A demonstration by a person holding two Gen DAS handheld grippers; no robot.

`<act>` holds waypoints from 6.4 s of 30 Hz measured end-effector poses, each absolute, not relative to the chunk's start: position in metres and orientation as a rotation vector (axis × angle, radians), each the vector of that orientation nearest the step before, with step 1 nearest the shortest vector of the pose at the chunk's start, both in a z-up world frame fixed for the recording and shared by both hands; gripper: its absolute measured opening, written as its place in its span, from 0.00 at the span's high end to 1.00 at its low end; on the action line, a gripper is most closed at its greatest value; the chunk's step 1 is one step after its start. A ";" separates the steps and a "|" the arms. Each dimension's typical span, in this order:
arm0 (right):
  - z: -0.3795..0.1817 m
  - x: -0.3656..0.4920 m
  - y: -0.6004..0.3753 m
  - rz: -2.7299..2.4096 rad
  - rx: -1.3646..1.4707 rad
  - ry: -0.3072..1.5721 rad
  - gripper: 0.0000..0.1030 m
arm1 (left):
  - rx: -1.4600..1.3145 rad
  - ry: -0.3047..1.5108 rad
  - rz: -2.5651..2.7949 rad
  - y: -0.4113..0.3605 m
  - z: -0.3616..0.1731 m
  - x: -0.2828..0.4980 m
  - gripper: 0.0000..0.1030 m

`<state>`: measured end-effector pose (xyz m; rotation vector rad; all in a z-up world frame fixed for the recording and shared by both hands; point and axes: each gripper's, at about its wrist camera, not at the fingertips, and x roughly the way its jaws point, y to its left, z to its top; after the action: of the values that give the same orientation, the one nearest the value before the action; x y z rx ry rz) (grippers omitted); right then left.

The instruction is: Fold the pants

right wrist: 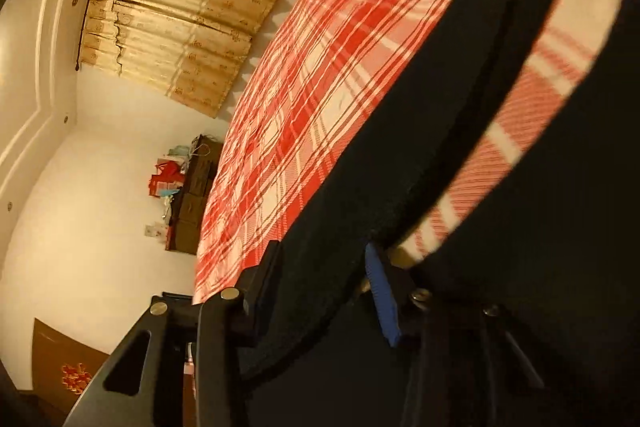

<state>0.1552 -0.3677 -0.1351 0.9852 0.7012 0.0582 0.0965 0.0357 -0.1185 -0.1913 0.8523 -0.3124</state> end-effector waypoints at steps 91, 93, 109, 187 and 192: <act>-0.127 0.036 -0.318 0.017 0.599 0.826 0.97 | -0.379 0.797 -0.241 0.090 -0.126 0.091 0.88; -0.136 0.037 -0.318 0.009 0.602 0.846 0.97 | -0.357 0.792 -0.224 0.091 -0.126 0.090 0.88; -0.132 0.030 -0.339 0.047 0.762 0.828 0.94 | -0.293 0.826 -0.157 0.101 -0.141 0.072 0.86; -0.131 0.098 0.059 0.784 -0.377 0.729 0.46 | -0.300 0.690 0.210 0.239 -0.107 0.110 0.73; -0.089 0.110 0.008 0.874 -0.087 0.702 0.41 | -0.129 0.569 0.389 0.217 -0.075 0.092 0.48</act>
<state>0.1103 0.0083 -0.0893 -0.0871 0.7017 0.8740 0.0919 0.2174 -0.0750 -0.1289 0.5693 0.3893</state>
